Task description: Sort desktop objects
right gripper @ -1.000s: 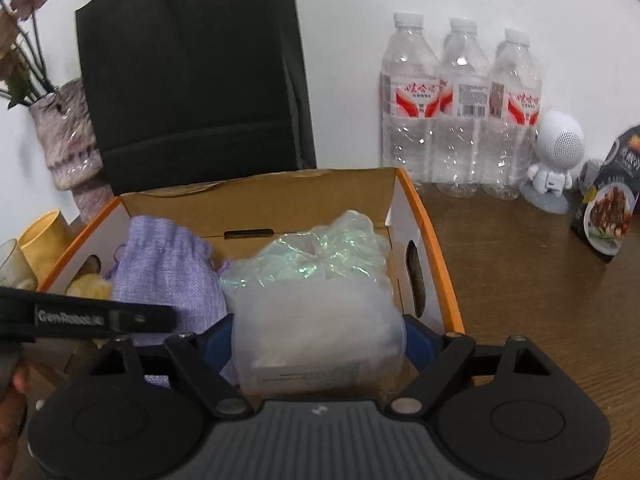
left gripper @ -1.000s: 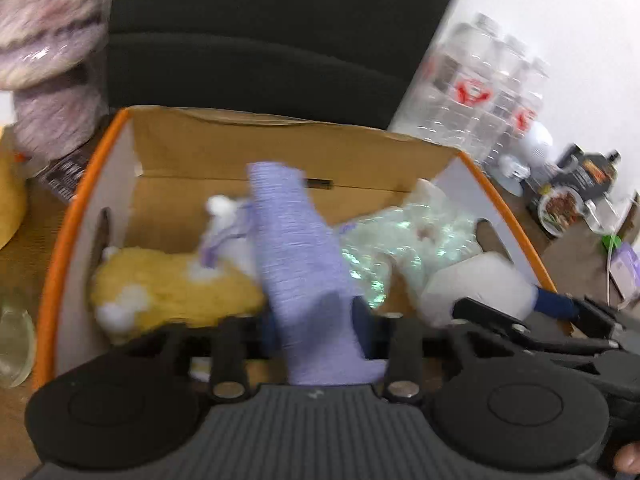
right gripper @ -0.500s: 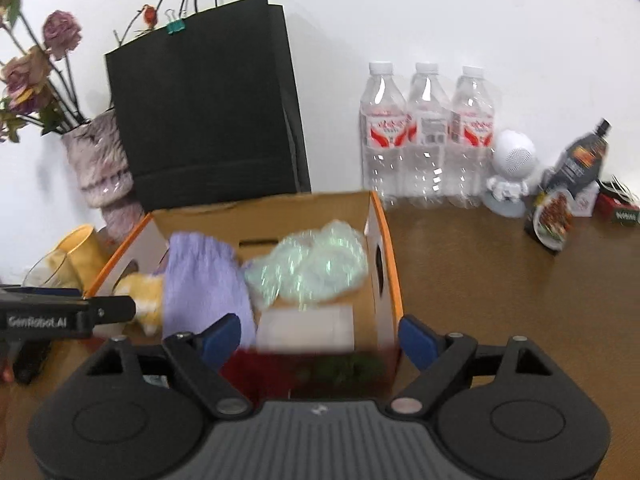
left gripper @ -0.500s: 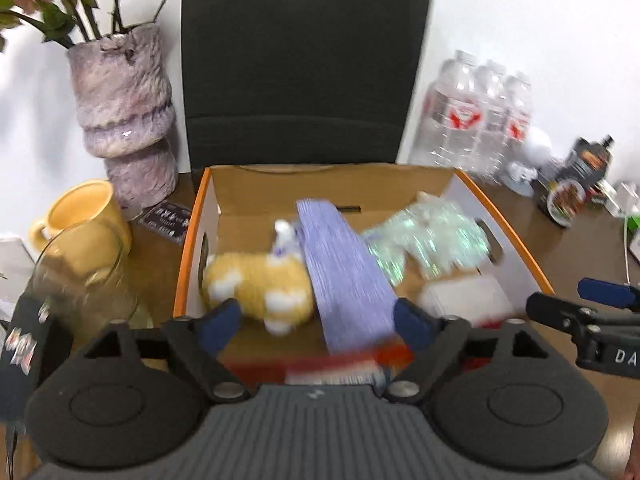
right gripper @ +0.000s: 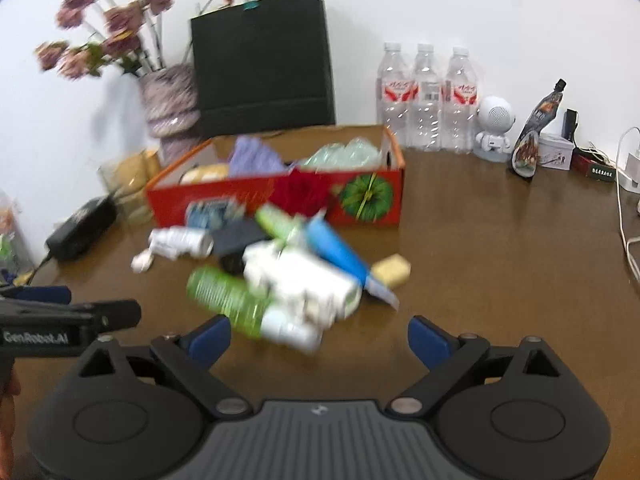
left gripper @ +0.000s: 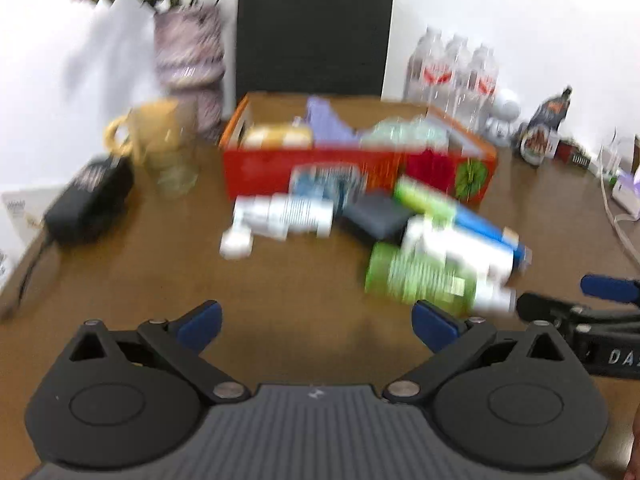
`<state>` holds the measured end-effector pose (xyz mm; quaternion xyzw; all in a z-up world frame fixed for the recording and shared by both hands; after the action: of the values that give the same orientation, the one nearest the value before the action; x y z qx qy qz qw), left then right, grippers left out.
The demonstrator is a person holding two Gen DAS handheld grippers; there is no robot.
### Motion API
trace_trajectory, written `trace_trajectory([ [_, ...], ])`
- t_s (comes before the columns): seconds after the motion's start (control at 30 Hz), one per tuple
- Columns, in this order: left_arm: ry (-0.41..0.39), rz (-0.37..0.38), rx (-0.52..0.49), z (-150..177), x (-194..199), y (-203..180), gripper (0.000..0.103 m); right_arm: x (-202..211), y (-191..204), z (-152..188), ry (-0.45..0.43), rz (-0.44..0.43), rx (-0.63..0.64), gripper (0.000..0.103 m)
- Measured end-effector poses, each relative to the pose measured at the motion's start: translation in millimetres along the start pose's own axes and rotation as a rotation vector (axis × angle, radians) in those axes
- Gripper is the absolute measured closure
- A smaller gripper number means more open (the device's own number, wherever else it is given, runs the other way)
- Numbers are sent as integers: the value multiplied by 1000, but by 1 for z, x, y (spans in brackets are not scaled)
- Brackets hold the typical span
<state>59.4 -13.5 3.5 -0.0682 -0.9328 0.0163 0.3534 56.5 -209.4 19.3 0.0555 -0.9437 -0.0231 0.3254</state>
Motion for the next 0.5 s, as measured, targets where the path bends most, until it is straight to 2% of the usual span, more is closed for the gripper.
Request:
trace_trajectory([
  [0.1, -13, 1, -29, 22, 9, -4, 0, 1, 4, 28, 30, -13, -3, 8],
  [0.2, -21, 3, -63, 38, 15, -8, 0, 0, 10, 48, 62, 16, 34, 7],
  [0.3, -11, -7, -67, 48, 17, -8, 0, 5, 18, 56, 48, 48, 93, 6],
  [0.5, 1, -2, -27, 57, 13, -2, 0, 6, 23, 57, 33, 55, 101, 5],
])
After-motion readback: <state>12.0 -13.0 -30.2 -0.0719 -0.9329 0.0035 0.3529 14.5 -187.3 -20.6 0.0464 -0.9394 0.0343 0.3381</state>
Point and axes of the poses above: each gripper's, at about its wrist camera, not at the fingertips, and x roughly against the way its jaws point, y to its left, z to its underside, the point moved 6 cm from there along -x, roughly the way its jaws point, and after that the axes turned 4 degrees about z, right-handed, at the moved point
